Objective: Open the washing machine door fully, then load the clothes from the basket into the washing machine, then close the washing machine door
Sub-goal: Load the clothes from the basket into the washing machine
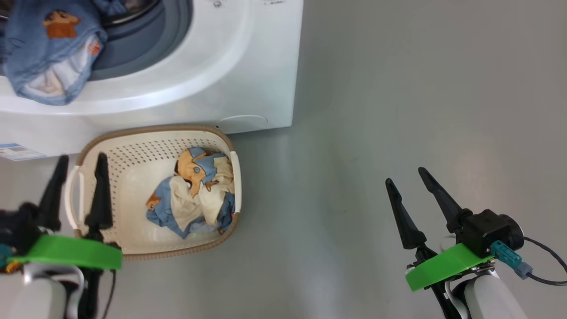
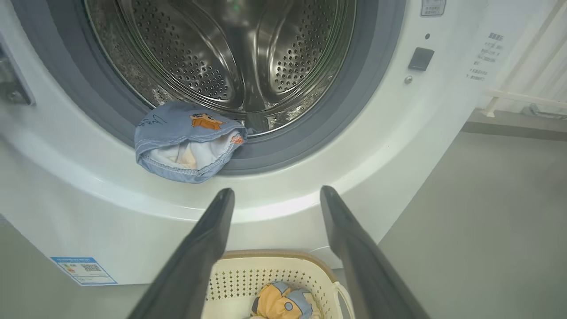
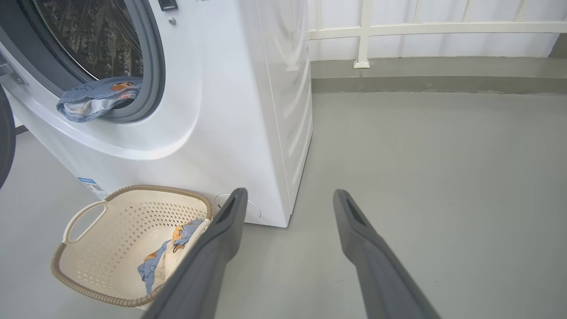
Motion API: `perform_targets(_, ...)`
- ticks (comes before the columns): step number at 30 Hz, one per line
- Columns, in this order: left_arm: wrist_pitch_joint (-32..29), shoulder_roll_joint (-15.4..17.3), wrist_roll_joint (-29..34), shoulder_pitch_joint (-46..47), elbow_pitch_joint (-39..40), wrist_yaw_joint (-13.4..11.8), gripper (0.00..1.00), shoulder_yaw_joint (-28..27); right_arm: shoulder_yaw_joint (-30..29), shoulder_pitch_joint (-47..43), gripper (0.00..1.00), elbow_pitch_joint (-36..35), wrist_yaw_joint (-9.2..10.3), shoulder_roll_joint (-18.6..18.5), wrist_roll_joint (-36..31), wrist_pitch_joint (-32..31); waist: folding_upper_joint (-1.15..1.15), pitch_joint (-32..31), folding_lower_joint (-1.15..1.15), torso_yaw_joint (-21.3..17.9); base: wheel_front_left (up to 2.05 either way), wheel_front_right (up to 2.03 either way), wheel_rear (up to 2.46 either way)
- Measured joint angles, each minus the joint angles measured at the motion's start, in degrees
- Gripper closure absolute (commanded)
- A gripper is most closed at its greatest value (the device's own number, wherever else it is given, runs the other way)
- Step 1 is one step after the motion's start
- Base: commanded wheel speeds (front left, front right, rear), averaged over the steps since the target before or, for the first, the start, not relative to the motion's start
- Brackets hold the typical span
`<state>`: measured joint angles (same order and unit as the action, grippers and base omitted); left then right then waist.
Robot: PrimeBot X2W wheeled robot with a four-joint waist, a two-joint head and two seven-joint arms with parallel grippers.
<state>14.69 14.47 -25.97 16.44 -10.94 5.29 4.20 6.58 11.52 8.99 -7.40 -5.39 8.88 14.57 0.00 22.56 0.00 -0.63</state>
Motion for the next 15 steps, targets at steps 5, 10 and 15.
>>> perform_targets(5,0.0,-4.4,4.5,-3.6,2.1,0.6,0.00,-2.2,0.1,0.0,0.00,0.0,0.00,-0.1,0.0,0.0,0.00,-1.4,0.00,0.8,0.00,0.00,0.00)
perform_targets(10,0.0,-7.8,7.7,-4.7,2.5,1.1,0.00,-4.0,0.4,-0.1,0.00,0.0,0.00,-0.1,0.0,0.0,0.00,-2.3,0.00,1.0,0.00,0.00,0.00)
perform_targets(15,0.0,-9.4,9.5,-5.4,2.5,1.6,0.00,-5.1,0.8,-0.9,0.00,0.1,0.00,-0.1,0.1,0.0,0.00,-2.8,0.00,0.7,0.00,0.00,0.00)
